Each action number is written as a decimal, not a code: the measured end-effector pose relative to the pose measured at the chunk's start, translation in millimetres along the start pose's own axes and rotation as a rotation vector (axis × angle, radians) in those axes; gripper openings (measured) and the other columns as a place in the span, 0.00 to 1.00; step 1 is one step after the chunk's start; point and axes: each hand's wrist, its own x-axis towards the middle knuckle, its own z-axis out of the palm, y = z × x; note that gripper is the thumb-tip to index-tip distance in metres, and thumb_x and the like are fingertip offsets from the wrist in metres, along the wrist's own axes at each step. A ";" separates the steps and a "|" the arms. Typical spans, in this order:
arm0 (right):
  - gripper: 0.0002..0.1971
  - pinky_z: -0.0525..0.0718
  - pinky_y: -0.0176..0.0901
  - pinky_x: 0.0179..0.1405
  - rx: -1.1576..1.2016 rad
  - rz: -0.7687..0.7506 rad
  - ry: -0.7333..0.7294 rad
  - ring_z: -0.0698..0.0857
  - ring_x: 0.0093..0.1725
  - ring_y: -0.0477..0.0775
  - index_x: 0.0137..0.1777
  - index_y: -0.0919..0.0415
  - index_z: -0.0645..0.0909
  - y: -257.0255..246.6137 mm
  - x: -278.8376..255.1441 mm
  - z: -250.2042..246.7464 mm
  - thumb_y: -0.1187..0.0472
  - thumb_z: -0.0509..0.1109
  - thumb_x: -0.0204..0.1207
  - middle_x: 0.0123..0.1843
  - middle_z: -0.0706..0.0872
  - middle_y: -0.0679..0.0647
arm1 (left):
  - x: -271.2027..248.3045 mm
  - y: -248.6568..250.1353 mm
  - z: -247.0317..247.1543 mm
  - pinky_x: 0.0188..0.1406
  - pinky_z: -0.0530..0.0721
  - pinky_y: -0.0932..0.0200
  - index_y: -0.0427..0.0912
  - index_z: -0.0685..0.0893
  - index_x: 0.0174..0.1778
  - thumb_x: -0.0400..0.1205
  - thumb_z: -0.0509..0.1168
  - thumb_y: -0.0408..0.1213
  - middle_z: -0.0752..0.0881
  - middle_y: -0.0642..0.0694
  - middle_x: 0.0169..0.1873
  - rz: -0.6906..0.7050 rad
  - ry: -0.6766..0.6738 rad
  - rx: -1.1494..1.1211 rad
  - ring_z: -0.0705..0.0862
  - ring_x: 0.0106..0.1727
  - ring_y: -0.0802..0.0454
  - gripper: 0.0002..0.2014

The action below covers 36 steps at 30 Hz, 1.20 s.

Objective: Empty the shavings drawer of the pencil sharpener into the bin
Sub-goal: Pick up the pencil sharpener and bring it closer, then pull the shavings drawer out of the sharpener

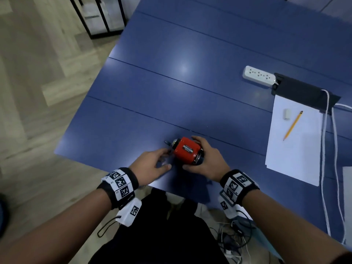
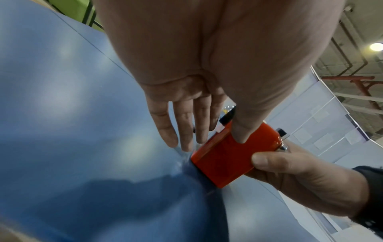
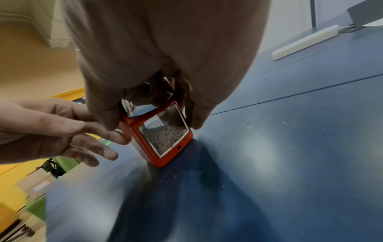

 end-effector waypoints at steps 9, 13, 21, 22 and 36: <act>0.51 0.74 0.20 0.65 -0.082 -0.067 -0.068 0.81 0.64 0.23 0.84 0.42 0.68 30.0 -9.8 -0.5 0.45 0.91 0.62 0.68 0.83 0.28 | -0.6 -5.2 22.3 0.64 0.85 0.53 0.56 0.77 0.77 0.79 0.69 0.63 0.87 0.60 0.66 0.050 0.088 0.098 0.87 0.63 0.58 0.31; 0.52 0.79 0.27 0.66 -0.159 -0.106 -0.102 0.84 0.67 0.31 0.86 0.41 0.66 34.3 -5.4 -4.5 0.38 0.88 0.64 0.70 0.86 0.32 | 6.1 -2.4 20.2 0.63 0.85 0.52 0.59 0.77 0.76 0.78 0.70 0.62 0.88 0.62 0.64 0.113 0.123 0.114 0.87 0.63 0.60 0.30; 0.40 0.81 0.23 0.50 -0.394 -0.181 -0.115 0.87 0.54 0.34 0.77 0.39 0.72 43.5 3.0 -9.5 0.36 0.85 0.66 0.57 0.90 0.33 | 16.3 -7.1 24.1 0.52 0.86 0.59 0.60 0.84 0.62 0.77 0.71 0.64 0.92 0.65 0.48 0.177 0.162 0.242 0.89 0.50 0.70 0.21; 0.41 0.78 0.20 0.49 -0.416 -0.198 -0.111 0.85 0.52 0.31 0.77 0.38 0.72 46.0 4.8 -10.1 0.35 0.85 0.65 0.55 0.88 0.30 | 17.8 -8.0 24.7 0.52 0.86 0.58 0.59 0.85 0.60 0.76 0.71 0.66 0.92 0.65 0.47 0.180 0.166 0.268 0.89 0.49 0.69 0.21; 0.40 0.84 0.45 0.73 -0.402 -0.200 0.020 0.88 0.66 0.43 0.78 0.43 0.78 43.8 -1.6 9.7 0.43 0.88 0.67 0.67 0.90 0.40 | 42.7 -14.4 31.6 0.39 0.78 0.67 0.53 0.88 0.44 0.70 0.79 0.60 0.92 0.59 0.41 0.219 0.286 0.371 0.87 0.41 0.63 0.16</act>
